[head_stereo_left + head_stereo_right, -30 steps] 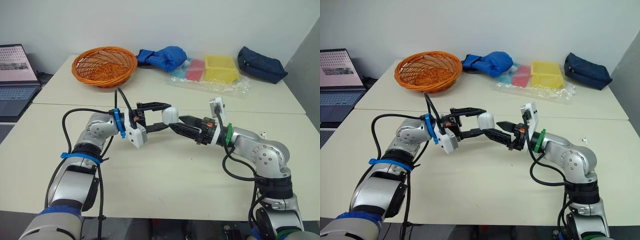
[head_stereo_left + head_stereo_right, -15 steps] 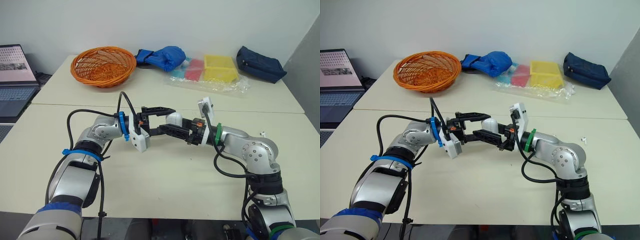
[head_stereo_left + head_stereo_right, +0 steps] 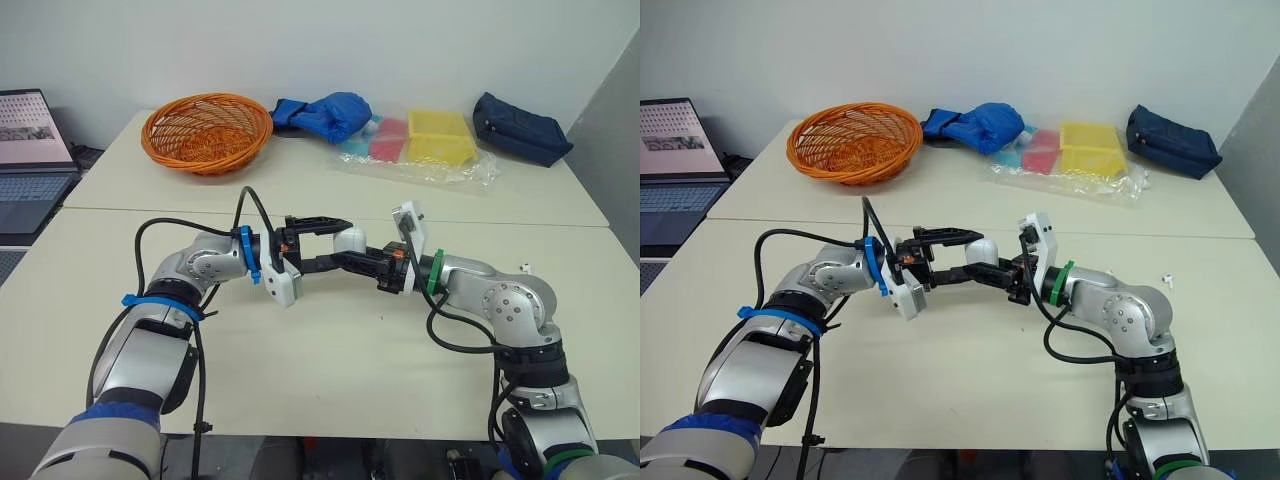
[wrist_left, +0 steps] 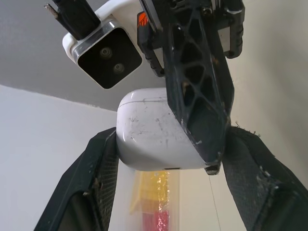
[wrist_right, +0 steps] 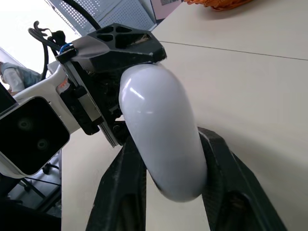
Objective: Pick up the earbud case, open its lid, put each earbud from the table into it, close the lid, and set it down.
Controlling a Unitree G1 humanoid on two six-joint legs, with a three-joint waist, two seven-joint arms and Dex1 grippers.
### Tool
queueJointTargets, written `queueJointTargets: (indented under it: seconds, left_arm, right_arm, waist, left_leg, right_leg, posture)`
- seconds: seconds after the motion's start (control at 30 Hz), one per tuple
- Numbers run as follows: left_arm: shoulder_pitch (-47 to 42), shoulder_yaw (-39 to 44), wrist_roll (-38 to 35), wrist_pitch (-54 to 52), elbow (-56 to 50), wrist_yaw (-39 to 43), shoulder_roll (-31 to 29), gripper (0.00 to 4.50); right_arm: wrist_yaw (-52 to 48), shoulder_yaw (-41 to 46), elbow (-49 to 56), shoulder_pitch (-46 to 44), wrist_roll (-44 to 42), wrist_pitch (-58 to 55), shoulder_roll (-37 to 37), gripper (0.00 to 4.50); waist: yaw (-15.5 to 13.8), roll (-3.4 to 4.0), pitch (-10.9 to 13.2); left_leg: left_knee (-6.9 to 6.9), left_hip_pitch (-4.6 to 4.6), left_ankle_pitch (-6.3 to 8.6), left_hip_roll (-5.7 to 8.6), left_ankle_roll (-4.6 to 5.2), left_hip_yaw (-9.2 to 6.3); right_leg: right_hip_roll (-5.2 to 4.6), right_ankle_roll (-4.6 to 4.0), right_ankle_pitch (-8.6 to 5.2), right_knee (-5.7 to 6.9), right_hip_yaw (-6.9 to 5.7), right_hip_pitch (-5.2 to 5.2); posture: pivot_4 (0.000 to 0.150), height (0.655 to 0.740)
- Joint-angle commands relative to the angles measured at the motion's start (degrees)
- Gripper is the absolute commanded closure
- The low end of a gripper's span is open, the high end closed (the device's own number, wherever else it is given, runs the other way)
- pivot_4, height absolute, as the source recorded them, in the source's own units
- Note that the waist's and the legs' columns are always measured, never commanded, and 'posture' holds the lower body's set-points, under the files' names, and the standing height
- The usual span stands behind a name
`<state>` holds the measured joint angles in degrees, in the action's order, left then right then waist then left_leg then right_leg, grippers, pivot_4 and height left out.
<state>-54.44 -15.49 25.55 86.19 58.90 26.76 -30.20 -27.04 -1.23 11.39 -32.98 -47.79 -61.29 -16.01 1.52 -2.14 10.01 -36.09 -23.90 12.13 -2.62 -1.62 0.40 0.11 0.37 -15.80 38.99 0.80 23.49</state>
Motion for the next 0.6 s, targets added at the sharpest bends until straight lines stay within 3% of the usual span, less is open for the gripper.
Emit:
queueJointTargets:
  seconds: [0.03,0.2,0.4,0.5,0.6]
  left_arm:
    - [-2.0,-0.2,0.9,0.5,-0.8,-2.4,-0.6,1.74]
    - [-2.2,-0.9,1.8,0.8,-0.7,-4.0,-1.0,1.74]
    - [-2.6,-6.5,-4.2,2.1,1.5,-1.7,-1.9,0.01]
    - [-3.0,-8.9,-6.7,1.6,1.8,-0.2,-2.4,0.00]
    - [-3.6,-13.2,-17.1,-1.1,-1.6,4.7,-4.8,0.00]
  right_arm:
    - [0.1,1.9,0.6,-1.3,-0.9,0.1,0.4,3.44]
    - [0.3,2.2,0.5,-1.3,-1.0,0.1,0.5,3.44]
    - [1.3,3.0,1.1,-0.3,-1.5,0.2,1.6,3.70]
    - [1.3,3.1,1.2,-0.1,-1.7,0.1,1.9,3.70]
    - [1.3,2.4,1.4,0.4,0.2,1.8,1.6,3.70]
  waist:
    - [0.0,0.00,0.0]
    - [0.0,0.00,0.0]
    - [0.0,0.00,0.0]
    - [0.0,0.00,0.0]
    - [0.0,0.00,0.0]
  left_leg:
    - [0.00,0.00,0.00,0.00,0.00,-0.01]
    - [0.00,0.00,0.00,0.00,0.00,0.00]
    - [0.00,0.00,0.00,-0.01,0.00,-0.01]
    - [0.00,0.00,0.00,-0.01,0.00,-0.02]
    - [0.00,0.00,0.00,-0.01,0.00,-0.02]
  right_leg:
    - [0.00,0.00,0.00,0.00,0.00,0.00]
    - [0.00,-0.01,0.01,0.00,0.00,0.00]
    - [0.00,-0.02,0.01,0.02,0.00,0.00]
    - [0.00,-0.02,0.01,0.02,0.00,0.00]
    - [0.00,-0.02,0.01,0.02,0.01,0.00]
  posture:
    - [0.150,0.7400]
    - [0.150,0.7400]
    - [0.150,0.7400]
    - [0.150,0.7400]
    - [0.150,0.7400]
